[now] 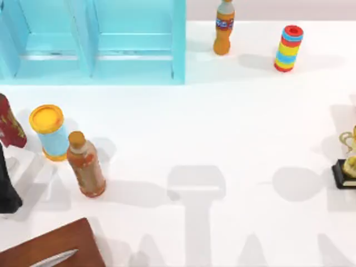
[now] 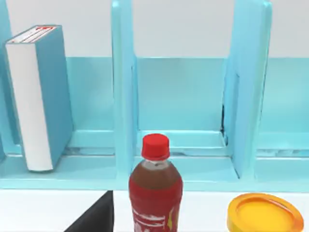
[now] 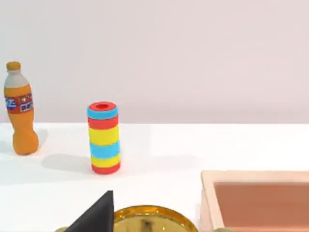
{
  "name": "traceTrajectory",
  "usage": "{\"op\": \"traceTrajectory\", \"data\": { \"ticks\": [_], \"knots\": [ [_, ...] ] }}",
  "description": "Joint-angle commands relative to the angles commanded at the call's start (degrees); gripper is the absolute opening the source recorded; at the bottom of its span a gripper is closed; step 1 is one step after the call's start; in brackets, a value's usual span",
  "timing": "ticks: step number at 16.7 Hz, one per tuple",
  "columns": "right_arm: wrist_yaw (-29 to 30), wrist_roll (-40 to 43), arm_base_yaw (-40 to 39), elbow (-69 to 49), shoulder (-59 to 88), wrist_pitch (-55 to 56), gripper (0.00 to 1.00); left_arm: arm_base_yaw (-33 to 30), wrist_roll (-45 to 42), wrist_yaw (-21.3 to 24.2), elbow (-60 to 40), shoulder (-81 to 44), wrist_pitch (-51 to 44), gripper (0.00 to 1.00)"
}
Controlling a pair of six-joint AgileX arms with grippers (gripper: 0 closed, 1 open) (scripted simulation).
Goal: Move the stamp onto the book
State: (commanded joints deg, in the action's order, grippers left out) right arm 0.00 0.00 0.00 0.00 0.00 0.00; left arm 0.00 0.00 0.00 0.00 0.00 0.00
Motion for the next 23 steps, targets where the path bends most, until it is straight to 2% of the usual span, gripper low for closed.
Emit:
{"op": "traceTrajectory", "data": {
  "ticks": [5,9,23],
  "knots": [
    [0.00,0.00,0.00,0.00,0.00,0.00,1.00,0.99,-0.08,1.51,-1.78,-3.54,2.30,1.00],
    [0.00,0.00,0.00,0.00,0.00,0.00,1.00,4.43,-0.39,6.22,-7.97,-16.79,9.97,1.00],
    [0.00,0.00,0.00,0.00,0.00,0.00,1.00,25.04,-3.64,28.47,-44.07,-103.43,52.54,1.00]
  ]
}}
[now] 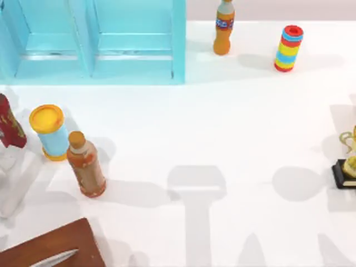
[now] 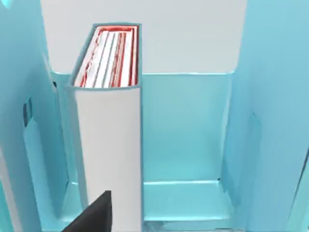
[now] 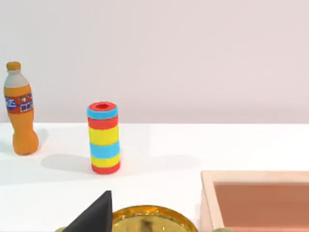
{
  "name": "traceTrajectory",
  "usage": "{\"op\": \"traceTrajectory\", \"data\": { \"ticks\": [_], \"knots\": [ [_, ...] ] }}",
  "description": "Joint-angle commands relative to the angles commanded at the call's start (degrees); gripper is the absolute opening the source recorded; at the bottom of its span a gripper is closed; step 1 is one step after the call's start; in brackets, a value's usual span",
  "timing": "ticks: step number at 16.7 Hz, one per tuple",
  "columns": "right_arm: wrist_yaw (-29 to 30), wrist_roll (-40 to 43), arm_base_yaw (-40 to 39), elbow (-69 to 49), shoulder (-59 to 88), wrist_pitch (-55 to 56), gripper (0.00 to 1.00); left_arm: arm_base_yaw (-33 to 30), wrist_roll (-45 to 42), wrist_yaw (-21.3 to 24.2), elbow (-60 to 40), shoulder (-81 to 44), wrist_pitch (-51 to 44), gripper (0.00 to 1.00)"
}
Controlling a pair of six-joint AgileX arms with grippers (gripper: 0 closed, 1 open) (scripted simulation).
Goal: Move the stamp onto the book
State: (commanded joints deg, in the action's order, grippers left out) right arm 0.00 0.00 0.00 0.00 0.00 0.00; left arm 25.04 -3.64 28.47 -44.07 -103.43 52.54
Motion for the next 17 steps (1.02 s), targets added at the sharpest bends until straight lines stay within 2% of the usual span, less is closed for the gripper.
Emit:
{"op": "traceTrajectory", "data": {
  "ticks": [3,6,14,17],
  "knots": [
    [0.00,0.00,0.00,0.00,0.00,0.00,1.00,3.10,-0.63,3.19,-5.51,-12.91,6.82,1.00],
    [0.00,0.00,0.00,0.00,0.00,0.00,1.00,4.90,-1.05,5.20,-8.88,-20.42,11.19,1.00],
    [0.00,0.00,0.00,0.00,0.00,0.00,1.00,5.08,-1.18,5.64,-9.70,-22.46,12.27,1.00],
    [0.00,0.00,0.00,0.00,0.00,0.00,1.00,4.19,-1.04,4.65,-13.59,-24.63,10.83,1.00]
  ]
}}
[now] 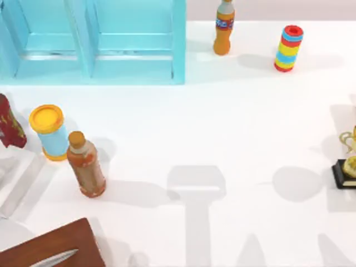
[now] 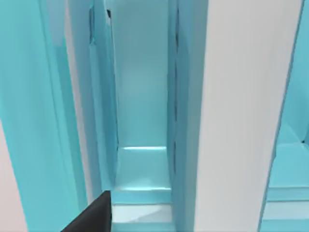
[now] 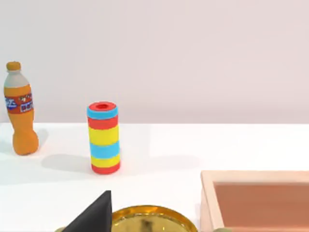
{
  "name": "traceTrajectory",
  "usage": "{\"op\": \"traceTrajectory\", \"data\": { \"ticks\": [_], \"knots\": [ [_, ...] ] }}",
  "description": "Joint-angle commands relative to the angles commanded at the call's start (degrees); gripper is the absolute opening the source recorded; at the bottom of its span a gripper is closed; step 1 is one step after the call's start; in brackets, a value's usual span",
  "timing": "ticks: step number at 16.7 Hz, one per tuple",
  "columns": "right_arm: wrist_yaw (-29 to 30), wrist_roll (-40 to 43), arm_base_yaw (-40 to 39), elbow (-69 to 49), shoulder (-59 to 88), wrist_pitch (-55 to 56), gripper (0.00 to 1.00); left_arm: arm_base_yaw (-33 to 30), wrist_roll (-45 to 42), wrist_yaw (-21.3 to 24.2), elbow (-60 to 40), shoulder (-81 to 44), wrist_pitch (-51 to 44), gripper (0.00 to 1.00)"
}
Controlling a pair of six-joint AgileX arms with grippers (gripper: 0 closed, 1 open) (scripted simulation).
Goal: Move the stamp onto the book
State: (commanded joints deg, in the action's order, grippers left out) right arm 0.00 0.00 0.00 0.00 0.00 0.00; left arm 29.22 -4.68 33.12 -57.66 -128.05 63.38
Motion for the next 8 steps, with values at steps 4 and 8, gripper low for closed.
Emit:
{"op": "traceTrajectory", "data": {
  "ticks": [4,8],
  "knots": [
    [0.00,0.00,0.00,0.00,0.00,0.00,1.00,-2.54,0.43,-2.48,-9.98,-5.42,-4.21,1.00],
    [0.00,0.00,0.00,0.00,0.00,0.00,1.00,-5.07,0.84,-4.93,-19.26,-10.21,-8.42,1.00]
  ]
}}
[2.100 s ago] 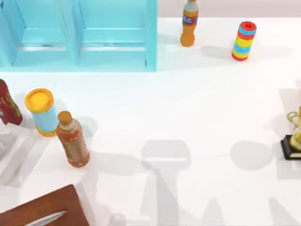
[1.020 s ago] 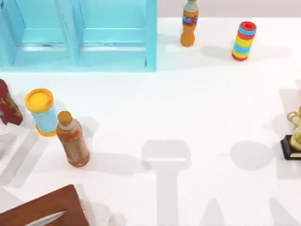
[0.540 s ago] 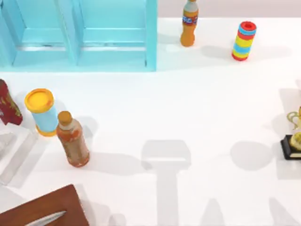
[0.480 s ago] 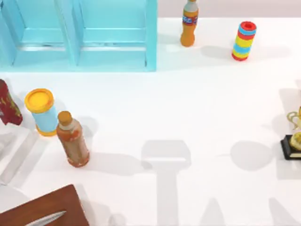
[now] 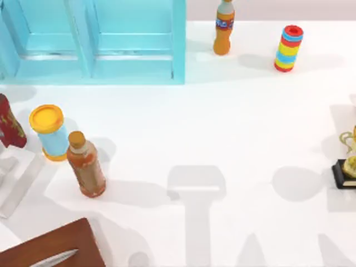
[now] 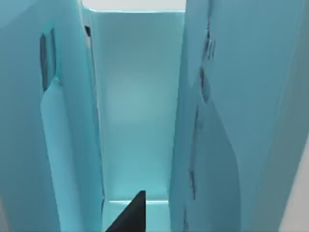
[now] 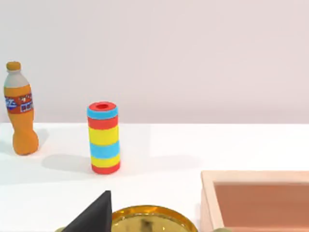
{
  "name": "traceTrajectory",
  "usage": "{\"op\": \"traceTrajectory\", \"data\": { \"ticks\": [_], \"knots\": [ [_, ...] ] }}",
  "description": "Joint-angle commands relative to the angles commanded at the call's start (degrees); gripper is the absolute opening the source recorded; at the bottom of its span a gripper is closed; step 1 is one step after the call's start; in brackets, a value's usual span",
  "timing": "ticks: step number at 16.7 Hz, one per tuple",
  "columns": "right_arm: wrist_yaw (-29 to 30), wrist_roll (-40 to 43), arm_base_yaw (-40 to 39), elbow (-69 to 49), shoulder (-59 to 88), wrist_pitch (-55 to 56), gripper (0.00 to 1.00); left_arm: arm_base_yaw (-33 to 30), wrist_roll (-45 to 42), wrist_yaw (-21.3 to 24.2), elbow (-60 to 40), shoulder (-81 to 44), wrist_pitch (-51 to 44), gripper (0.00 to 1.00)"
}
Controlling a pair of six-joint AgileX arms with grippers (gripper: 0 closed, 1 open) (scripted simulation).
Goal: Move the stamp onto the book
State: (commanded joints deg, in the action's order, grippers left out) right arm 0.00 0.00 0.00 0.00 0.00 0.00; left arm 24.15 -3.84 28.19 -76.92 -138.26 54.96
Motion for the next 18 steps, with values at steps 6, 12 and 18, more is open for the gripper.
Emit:
{"op": "traceTrajectory", "data": {
  "ticks": [6,12,18],
  "knots": [
    [0.00,0.00,0.00,0.00,0.00,0.00,1.00,-0.65,0.08,-0.63,-2.01,-1.05,-1.02,1.00],
    [0.00,0.00,0.00,0.00,0.00,0.00,1.00,-0.65,0.08,-0.63,-2.01,-1.05,-1.02,0.55],
    [0.00,0.00,0.00,0.00,0.00,0.00,1.00,-0.65,0.08,-0.63,-2.01,-1.05,-1.02,0.10]
  ]
}}
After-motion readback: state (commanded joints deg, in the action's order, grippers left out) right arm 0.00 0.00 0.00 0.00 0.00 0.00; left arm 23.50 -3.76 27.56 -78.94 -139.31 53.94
